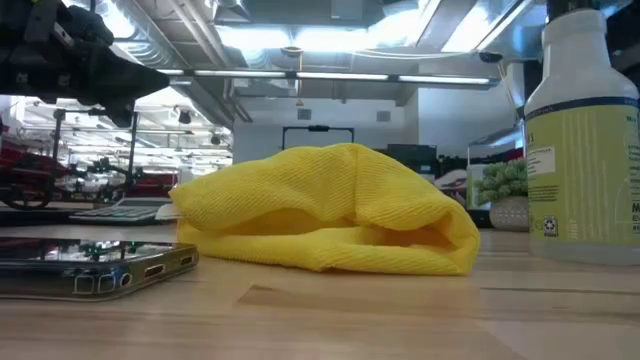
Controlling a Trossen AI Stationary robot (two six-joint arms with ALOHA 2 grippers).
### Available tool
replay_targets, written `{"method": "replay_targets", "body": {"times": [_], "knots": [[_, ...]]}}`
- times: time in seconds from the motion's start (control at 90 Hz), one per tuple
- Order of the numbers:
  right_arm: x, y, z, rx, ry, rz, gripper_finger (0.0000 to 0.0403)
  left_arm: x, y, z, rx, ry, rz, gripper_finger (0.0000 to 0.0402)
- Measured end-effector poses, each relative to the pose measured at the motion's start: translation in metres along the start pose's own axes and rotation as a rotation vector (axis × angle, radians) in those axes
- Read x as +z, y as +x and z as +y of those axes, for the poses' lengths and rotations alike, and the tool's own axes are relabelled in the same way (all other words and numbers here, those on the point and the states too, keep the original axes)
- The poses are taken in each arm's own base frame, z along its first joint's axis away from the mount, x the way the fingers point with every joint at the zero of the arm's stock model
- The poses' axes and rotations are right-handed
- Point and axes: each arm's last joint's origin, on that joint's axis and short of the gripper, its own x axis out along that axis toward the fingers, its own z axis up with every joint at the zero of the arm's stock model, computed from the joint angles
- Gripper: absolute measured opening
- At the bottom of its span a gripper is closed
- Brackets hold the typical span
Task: Apply microfiber cloth
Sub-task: Move the yellow microfiber towel to the top middle of the table
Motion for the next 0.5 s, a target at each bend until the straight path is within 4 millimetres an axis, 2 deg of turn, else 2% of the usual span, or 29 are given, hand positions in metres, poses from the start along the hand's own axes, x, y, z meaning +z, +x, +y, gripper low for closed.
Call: {"method": "replay_targets", "body": {"times": [0.211,0.433,0.5], "knots": [[0.005,0.056,0.03,0.134,-0.071,0.216,0.0125,0.0,0.0,0.0,0.0,-0.004,0.0,0.0001],[0.004,0.101,0.071,0.421,0.004,0.217,0.0207,0.0,0.0,0.0,0.0,-0.027,0.0,0.0001],[-0.004,0.112,0.084,0.485,-0.004,0.245,0.0229,0.0,0.0,0.0,0.0,-0.026,0.0,0.0001]]}}
